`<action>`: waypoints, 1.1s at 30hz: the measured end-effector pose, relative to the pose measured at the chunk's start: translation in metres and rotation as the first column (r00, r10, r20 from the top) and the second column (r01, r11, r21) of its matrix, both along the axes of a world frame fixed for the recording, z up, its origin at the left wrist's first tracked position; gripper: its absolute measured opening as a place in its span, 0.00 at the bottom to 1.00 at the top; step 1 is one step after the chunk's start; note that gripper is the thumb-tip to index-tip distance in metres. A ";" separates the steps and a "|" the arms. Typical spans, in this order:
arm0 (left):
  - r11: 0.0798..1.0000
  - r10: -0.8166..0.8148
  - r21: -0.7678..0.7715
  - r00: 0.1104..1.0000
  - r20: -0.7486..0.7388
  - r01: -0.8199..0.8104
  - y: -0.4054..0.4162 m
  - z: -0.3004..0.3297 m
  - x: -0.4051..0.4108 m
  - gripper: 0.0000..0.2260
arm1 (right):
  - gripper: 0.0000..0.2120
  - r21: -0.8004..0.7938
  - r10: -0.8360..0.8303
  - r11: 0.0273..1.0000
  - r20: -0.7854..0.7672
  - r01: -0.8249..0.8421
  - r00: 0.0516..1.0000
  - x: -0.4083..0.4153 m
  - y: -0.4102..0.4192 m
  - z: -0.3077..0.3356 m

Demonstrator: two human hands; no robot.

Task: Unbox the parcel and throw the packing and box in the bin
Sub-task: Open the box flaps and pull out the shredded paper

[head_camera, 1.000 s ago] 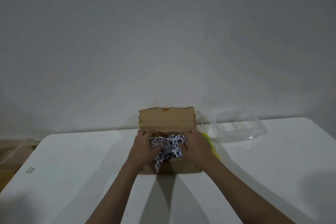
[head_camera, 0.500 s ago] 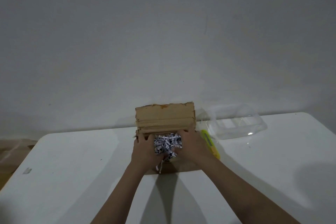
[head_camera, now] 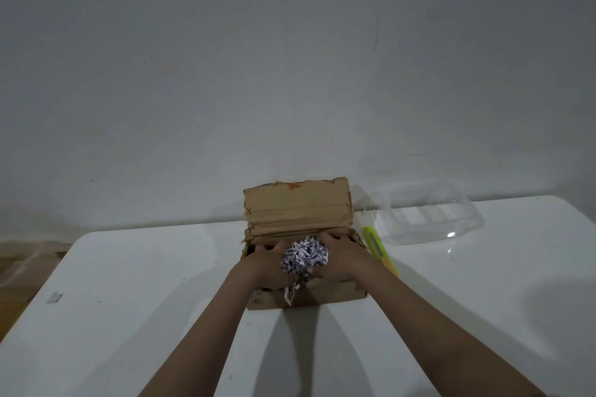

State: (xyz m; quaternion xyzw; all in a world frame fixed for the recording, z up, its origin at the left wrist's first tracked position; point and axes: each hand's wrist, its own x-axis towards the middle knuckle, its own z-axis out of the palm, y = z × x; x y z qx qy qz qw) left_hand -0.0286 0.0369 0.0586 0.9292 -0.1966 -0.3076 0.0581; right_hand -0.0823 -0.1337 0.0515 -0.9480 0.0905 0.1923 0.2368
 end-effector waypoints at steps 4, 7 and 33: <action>1.000 -0.023 0.002 0.998 -0.065 0.023 0.000 -0.002 0.006 0.39 | 0.36 0.055 -0.002 0.998 -0.082 0.007 0.997 0.005 -0.001 -0.004; 0.999 -0.010 -0.052 0.996 -0.094 0.005 0.000 -0.004 0.006 0.40 | 0.37 0.103 0.008 0.995 -0.110 0.004 0.994 0.006 -0.001 -0.005; 0.579 0.114 -0.718 0.911 -0.397 -0.386 0.016 -0.019 -0.009 0.28 | 0.35 0.735 -0.102 0.671 -0.044 0.101 0.994 -0.003 -0.019 -0.008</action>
